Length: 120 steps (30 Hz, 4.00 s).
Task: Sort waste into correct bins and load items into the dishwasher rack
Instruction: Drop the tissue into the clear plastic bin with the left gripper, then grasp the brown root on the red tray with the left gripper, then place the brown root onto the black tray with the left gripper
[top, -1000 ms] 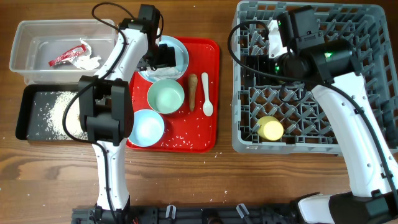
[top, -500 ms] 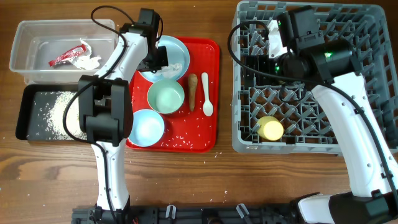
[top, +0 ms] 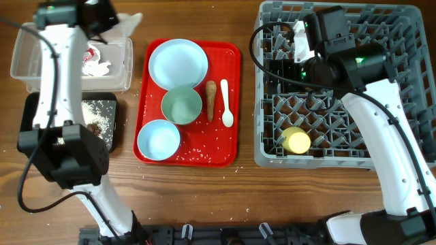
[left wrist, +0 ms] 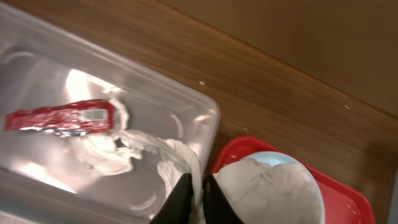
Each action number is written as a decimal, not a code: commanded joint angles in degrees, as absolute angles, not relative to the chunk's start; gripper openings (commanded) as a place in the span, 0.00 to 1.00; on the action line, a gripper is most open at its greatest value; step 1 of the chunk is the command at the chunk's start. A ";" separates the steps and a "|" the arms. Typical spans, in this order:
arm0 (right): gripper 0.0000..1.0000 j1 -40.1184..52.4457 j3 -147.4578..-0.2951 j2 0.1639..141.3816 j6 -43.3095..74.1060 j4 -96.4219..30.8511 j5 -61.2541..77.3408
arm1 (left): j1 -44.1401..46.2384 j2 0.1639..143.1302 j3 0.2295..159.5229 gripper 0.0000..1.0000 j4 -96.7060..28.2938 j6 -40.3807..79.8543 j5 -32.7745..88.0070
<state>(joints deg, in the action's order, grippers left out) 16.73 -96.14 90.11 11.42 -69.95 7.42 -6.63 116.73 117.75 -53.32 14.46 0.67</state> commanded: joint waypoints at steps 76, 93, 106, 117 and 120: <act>1.00 16.82 -95.98 91.33 16.49 -71.40 3.86 | 28.97 117.38 77.52 0.14 -28.03 12.91 -5.21; 1.00 16.82 -95.98 91.42 16.56 -69.63 3.86 | -5.26 89.86 81.47 0.04 -53.78 36.07 -9.32; 1.00 16.86 -95.98 91.55 16.73 -69.10 4.54 | -23.86 104.73 68.47 0.23 -42.70 62.61 -10.39; 1.00 17.10 -95.98 91.55 16.49 -64.69 12.93 | -23.86 101.62 72.34 0.68 -42.19 44.97 -4.62; 1.00 19.64 -95.98 91.57 16.69 -61.04 15.59 | -23.59 95.94 74.00 0.66 -42.39 32.93 8.10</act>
